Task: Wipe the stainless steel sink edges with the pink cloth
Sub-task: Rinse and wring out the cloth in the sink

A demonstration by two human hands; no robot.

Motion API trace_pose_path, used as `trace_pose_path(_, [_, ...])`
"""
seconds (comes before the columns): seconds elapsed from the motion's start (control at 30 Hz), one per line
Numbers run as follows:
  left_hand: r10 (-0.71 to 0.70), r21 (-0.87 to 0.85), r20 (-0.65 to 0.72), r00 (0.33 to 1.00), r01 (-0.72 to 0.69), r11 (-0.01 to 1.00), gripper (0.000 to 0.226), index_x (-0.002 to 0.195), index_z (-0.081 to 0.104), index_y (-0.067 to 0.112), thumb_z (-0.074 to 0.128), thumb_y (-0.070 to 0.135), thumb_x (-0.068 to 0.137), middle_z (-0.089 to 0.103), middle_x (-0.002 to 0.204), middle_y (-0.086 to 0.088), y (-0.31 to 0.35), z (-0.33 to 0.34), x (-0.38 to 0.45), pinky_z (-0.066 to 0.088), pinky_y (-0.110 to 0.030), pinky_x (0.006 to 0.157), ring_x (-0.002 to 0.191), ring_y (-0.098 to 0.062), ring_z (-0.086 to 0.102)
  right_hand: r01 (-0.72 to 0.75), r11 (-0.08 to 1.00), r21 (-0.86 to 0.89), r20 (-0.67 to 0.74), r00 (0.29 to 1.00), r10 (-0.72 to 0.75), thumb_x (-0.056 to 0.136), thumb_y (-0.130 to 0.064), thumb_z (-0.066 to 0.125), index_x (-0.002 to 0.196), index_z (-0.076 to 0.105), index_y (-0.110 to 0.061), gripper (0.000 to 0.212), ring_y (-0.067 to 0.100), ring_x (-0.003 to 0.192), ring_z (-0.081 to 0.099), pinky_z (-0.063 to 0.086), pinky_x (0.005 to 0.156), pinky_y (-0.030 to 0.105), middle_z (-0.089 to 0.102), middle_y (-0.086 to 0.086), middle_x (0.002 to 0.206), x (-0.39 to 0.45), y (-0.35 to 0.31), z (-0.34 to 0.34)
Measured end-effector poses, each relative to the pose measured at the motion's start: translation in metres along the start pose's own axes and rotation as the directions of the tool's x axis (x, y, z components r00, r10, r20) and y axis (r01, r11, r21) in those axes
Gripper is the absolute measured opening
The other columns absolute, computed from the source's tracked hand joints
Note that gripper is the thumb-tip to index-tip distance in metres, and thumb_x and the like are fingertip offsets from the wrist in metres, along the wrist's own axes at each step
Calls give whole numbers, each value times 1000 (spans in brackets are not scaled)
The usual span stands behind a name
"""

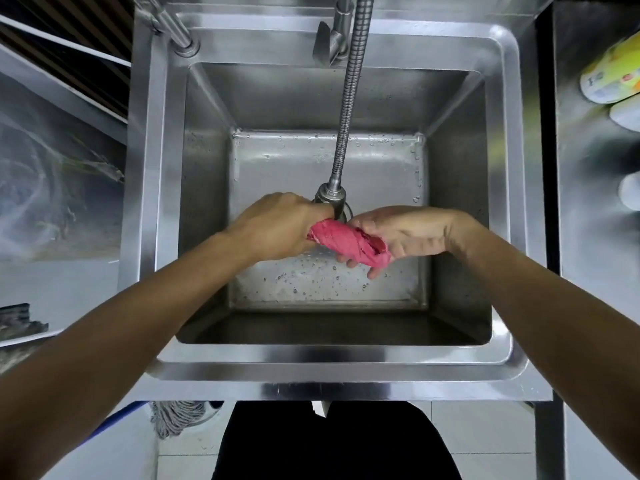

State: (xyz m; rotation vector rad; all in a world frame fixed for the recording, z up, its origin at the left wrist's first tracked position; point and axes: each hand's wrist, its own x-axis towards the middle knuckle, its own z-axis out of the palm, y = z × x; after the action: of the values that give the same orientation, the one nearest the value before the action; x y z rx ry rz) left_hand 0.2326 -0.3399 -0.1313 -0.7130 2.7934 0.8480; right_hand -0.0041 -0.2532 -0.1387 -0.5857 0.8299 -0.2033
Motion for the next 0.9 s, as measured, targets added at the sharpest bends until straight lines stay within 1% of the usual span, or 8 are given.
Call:
trace_pose_path(0.07, [170, 235, -191, 967, -123, 964, 27, 101, 70, 15, 86, 18, 79, 70, 80, -2, -3, 13, 0, 51, -35, 53, 68, -28, 67, -64, 998, 21, 211, 976, 58, 82, -54, 80, 141, 53, -10, 79, 33, 118, 67, 61, 87, 39, 63, 18, 138, 18, 10, -6])
trace_pose_path(0.17, [283, 412, -296, 912, -146, 900, 26, 91, 71, 10, 78, -3, 69, 66, 73, -6, -2, 24, -2, 46, -32, 45, 61, -29, 60, -159, 987, -25, 248, 955, 160, 77, -44, 88, 107, 64, -9, 52, 15, 64, 62, 49, 52, 21, 67, 8, 88, 38, 17, 5])
trace_pose_path(0.33, [-12, 356, -151, 988, 66, 932, 21, 94, 66, 8, 80, 13, 80, 69, 72, -9, -5, 38, -13, 48, -35, 51, 59, -35, 67, -228, 875, -428, -279, 954, 112, 83, -34, 85, 66, 50, -27, 39, 6, 42, 40, 29, 45, 17, 46, -15, 47, 33, 3, 36])
trace_pose_path(0.43, [-270, 237, 64, 961, 248, 939, 18, 104, 67, 16, 65, 28, 90, 71, 91, -11, 9, 42, -6, 45, -36, 68, 84, -37, 70, -382, 611, -693, -541, 836, -91, 85, -34, 77, 76, 62, -25, 19, 4, 63, 64, 44, 55, 19, 63, -12, 65, 40, 3, 48])
trace_pose_path(0.53, [-403, -32, 230, 886, 421, 907, 14, 74, 61, 21, 68, 29, 83, 63, 76, -3, 13, 53, 6, 43, -29, 64, 79, -29, 66, -531, 318, -785, -602, 774, -195, 88, -41, 63, 90, 65, -26, 15, 19, 74, 64, 48, 68, 31, 69, -3, 82, 51, 16, 41])
trace_pose_path(0.67, [-412, -348, 500, 762, 612, 710, 29, 62, 50, 20, 71, 17, 82, 51, 60, 4, 11, 68, 16, 32, -23, 49, 54, -15, 48, -532, 157, -832, -550, 754, -360, 92, -37, 58, 94, 58, -27, 10, 24, 76, 61, 39, 71, 32, 72, 1, 91, 65, 38, 25])
trace_pose_path(0.8, [-392, -556, 646, 655, 756, 346, 19, 71, 54, 17, 71, 18, 79, 43, 58, 0, 8, 92, 14, 23, -24, 46, 45, -15, 29, -520, 133, -844, -519, 729, -447, 91, -35, 60, 107, 63, -23, 20, 27, 87, 70, 39, 73, 32, 74, 1, 96, 75, 52, 12])
trace_pose_path(0.9, [-327, -587, 701, 633, 773, 240, 24, 69, 49, 18, 69, 16, 82, 36, 54, 0, 4, 101, 17, 18, -24, 44, 44, -14, 23, -518, 161, -840, -521, 687, -507, 92, -36, 60, 109, 64, -21, 23, 29, 89, 72, 38, 72, 31, 75, 2, 96, 80, 61, 4])
